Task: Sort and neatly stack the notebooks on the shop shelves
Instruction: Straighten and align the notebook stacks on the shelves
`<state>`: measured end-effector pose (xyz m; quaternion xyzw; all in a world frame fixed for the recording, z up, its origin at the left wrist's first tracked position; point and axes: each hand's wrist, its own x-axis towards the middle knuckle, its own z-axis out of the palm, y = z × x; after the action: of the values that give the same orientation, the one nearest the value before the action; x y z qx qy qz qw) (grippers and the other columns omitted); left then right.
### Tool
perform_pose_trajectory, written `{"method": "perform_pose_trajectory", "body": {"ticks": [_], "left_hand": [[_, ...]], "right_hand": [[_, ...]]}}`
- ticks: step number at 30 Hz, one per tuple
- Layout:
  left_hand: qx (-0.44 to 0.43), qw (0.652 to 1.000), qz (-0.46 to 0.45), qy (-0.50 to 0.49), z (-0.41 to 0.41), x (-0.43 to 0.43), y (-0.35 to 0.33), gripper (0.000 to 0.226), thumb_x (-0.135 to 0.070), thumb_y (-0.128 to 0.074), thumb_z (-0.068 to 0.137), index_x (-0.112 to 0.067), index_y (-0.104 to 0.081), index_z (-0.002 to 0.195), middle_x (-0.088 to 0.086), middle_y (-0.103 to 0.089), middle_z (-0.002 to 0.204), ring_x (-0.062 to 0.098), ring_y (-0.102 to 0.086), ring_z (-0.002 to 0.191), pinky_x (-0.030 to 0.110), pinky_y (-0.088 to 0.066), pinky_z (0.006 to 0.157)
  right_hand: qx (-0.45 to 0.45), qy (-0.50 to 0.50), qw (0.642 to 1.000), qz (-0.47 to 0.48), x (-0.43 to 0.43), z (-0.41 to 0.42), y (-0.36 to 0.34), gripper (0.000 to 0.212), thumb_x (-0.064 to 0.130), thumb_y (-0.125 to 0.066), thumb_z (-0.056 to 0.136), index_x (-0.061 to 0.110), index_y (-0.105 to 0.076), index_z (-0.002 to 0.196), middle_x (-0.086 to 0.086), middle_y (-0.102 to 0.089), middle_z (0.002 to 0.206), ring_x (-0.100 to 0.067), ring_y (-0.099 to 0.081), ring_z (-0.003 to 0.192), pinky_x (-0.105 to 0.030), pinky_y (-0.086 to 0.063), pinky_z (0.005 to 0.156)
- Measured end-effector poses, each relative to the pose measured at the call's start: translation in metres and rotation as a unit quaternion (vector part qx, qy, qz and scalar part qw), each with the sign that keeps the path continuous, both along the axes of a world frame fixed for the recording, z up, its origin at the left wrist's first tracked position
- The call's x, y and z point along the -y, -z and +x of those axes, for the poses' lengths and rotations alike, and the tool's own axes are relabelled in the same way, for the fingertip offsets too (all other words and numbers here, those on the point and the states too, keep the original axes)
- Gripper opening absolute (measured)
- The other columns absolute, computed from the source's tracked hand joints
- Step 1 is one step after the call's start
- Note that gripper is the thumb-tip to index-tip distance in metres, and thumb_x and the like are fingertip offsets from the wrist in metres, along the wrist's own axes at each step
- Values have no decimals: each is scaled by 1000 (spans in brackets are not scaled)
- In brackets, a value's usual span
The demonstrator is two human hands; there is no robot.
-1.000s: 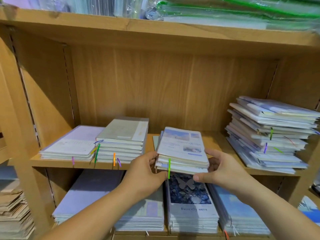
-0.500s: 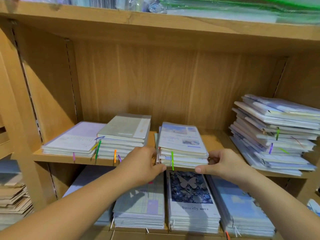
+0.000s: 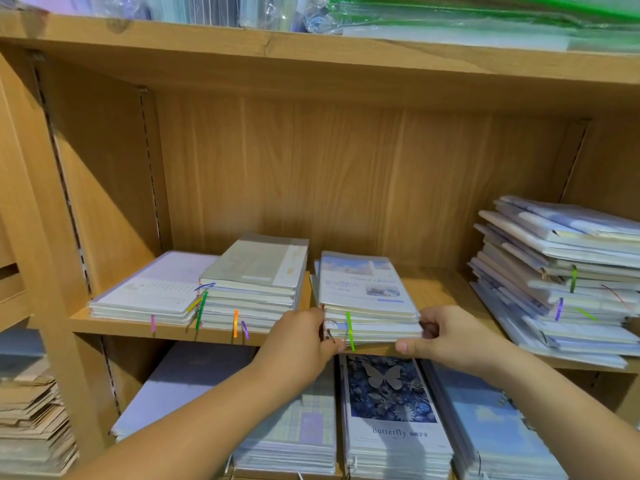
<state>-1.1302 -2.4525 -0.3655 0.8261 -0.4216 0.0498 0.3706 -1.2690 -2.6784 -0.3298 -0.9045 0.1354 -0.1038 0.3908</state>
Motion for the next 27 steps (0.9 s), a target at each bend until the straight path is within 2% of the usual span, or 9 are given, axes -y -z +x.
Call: {"method": "perform_pose_trajectory", "body": {"ticks": [3, 6, 10, 14, 18, 20, 22, 25, 27], "left_hand": [[-87, 995, -42, 5, -4, 0, 5, 22, -25, -76, 91, -30, -58, 79, -14, -59, 55, 2, -58, 52, 16, -51, 54], [-148, 987, -60, 2, -6, -4, 10, 8, -19, -73, 93, -19, -66, 96, -9, -67, 69, 8, -67, 59, 39, -64, 70], [-102, 995, 6, 16, 3, -16, -5, 6, -23, -74, 90, -24, -68, 90, -5, -70, 69, 7, -67, 58, 23, -57, 59], [-61, 995, 72, 9, 13, -22, -29, 23, -36, -79, 79, -29, -63, 66, -20, -65, 55, -5, -60, 51, 10, -38, 44], [-85, 996, 15, 27, 10, -23, -30, 21, -42, -84, 77, -34, -67, 86, -24, -69, 65, -6, -62, 52, 11, -41, 45], [-27, 1000, 6, -3, 11, -25, -22, 23, -48, -80, 79, -35, -68, 94, -18, -69, 65, -2, -61, 54, 14, -39, 46], [38, 999, 9, -19, 11, -27, -18, 24, -53, -73, 81, -34, -71, 95, -13, -66, 64, 2, -60, 58, 18, -38, 48], [19, 1000, -9, 1, 9, -27, -18, 22, -50, -72, 82, -34, -72, 98, -11, -67, 65, 3, -60, 61, 23, -45, 54], [6, 1000, -15, 11, 10, -27, -20, 21, -46, -75, 83, -35, -72, 101, -9, -67, 64, 2, -58, 59, 23, -46, 56]], "right_hand": [[12, 22, 1000, -4, -6, 1, 6, 17, 26, -87, 81, 23, -73, 90, 21, -70, 66, 5, -62, 58, -12, -43, 58], [38, 61, 996, -55, -13, -2, 18, 25, 38, -87, 80, 21, -68, 78, 19, -57, 53, -1, -49, 49, -13, -33, 50], [49, 50, 996, -46, -24, -10, 21, 39, 46, -87, 78, 21, -59, 66, 15, -45, 46, -3, -39, 43, -13, -29, 44], [-4, 41, 997, -59, -21, -13, -4, 50, 63, -88, 66, 24, -71, 92, 13, -57, 63, 0, -48, 52, -14, -30, 48], [77, 19, 997, 6, -20, -9, -7, 63, 53, -88, 72, 59, -58, 126, 22, -66, 119, 2, -61, 105, -17, -50, 84], [108, 27, 993, 31, -21, -4, -1, 76, 44, -87, 77, 43, -52, 144, 28, -61, 129, 10, -59, 114, -13, -50, 90], [124, 45, 991, 38, -22, -2, -1, 62, 38, -86, 79, 33, -62, 136, 32, -63, 116, 21, -60, 100, -3, -48, 76], [115, 54, 991, 40, -18, 0, 0, 29, 37, -87, 78, 49, -68, 96, 34, -69, 99, 24, -61, 88, 0, -45, 66], [124, 60, 989, 46, -18, -1, 0, 32, 39, -89, 75, 48, -68, 99, 28, -73, 97, 15, -65, 88, -1, -46, 66]]}}
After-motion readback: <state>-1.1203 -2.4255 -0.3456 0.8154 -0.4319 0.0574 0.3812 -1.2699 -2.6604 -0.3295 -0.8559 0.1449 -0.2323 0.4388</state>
